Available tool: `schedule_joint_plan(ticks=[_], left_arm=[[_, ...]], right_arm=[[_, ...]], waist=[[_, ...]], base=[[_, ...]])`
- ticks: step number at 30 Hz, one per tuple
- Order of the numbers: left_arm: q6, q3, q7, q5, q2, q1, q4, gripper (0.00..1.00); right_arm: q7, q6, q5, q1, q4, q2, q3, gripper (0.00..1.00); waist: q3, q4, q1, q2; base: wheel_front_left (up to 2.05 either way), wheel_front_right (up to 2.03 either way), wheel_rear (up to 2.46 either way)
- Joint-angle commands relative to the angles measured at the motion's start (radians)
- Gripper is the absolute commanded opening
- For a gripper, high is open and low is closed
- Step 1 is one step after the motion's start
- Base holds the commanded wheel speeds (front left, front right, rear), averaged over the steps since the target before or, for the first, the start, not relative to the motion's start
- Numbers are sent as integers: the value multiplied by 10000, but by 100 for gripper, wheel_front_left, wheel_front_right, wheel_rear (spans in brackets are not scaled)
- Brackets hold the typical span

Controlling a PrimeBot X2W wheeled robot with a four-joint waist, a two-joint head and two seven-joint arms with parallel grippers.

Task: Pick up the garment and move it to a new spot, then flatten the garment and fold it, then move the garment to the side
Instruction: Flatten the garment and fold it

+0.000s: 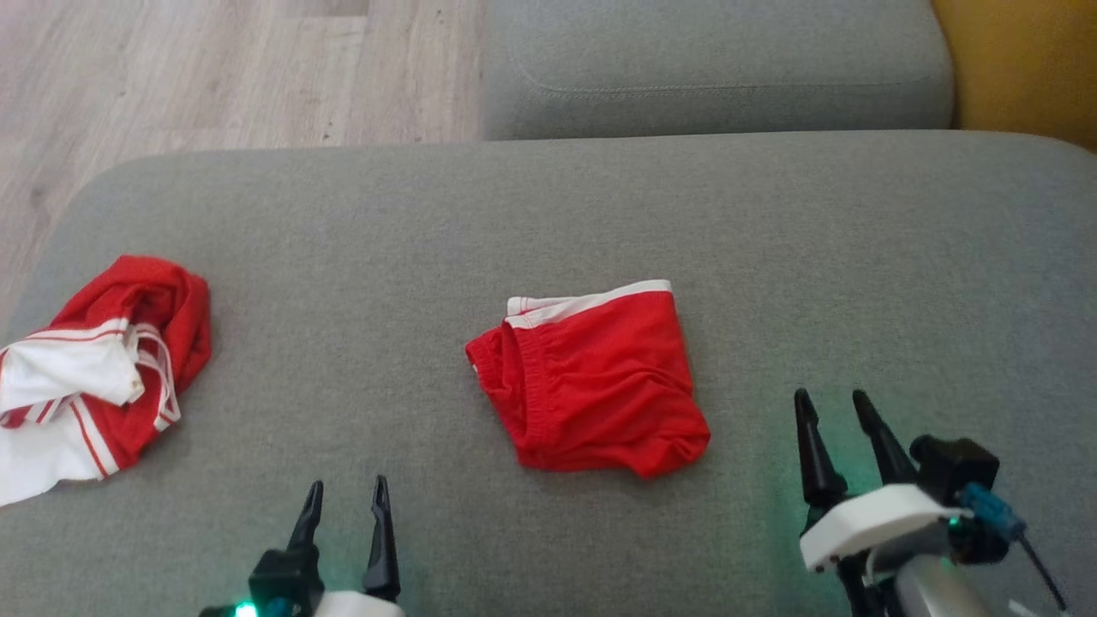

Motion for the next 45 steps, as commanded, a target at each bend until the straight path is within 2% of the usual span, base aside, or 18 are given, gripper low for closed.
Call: schedule_joint_plan(ticks=[1, 11, 19, 26, 27, 28, 29, 30, 31, 38, 45], left_arm=[[-8, 321, -53, 24, 32, -200, -355, 100], [-20, 28, -53, -81, 32, -242, -331, 100], [-51, -62, -53, -107, 31, -276, -255, 100], [-171, -86, -53, -94, 31, -323, -90, 100], [-191, -83, -53, -81, 31, -345, -78, 100], [-207, -81, -53, -71, 31, -365, -67, 100], [-207, -80, -53, -65, 31, -388, -76, 100], [-206, -78, -53, -55, 31, -409, -97, 100], [-211, -69, -53, -42, 31, -417, -115, 100], [-244, 76, -53, -3, 31, -258, -108, 100], [-230, 46, -53, -113, 31, -86, -181, 100]], right_arm=[[-136, -7, 81, -113, -269, 14, 311, 100], [-137, -7, 285, -211, -108, 14, 620, 100], [-137, -7, 1180, -541, 301, 14, 1988, 100], [-137, -7, 1641, -1132, 1212, 14, 2441, 99], [-137, -7, 1699, -1198, 1353, 14, 2473, 89], [-137, -7, 1736, -1260, 1474, 14, 2501, 74], [-137, -7, 1761, -1314, 1567, 14, 2542, 48], [-137, -7, 1804, -1353, 1656, 14, 2555, 28], [-137, -7, 1830, -1378, 1730, 14, 2576, 0], [-137, -7, 2057, -1032, 1600, 14, 2911, 0], [-137, -7, 1537, -186, 960, 14, 3238, 0]], waist=[[-41, -43, 1, 0], [28, 165, 1, 0], [139, 574, 1, 0], [316, 915, 1, 0], [347, 960, 1, 0], [366, 1001, 1, 0], [397, 1040, 1, 0], [414, 1071, 1, 0], [420, 1092, 1, 0], [201, 964, 1, 0], [12, 570, 1, 0]], base=[[0, 0, 0], [0, 0, 0], [0, 0, 0], [0, 0, 0], [0, 0, 0], [0, 0, 0], [0, 0, 0], [0, 0, 0], [0, 0, 0], [0, 0, 0], [0, 0, 0]])
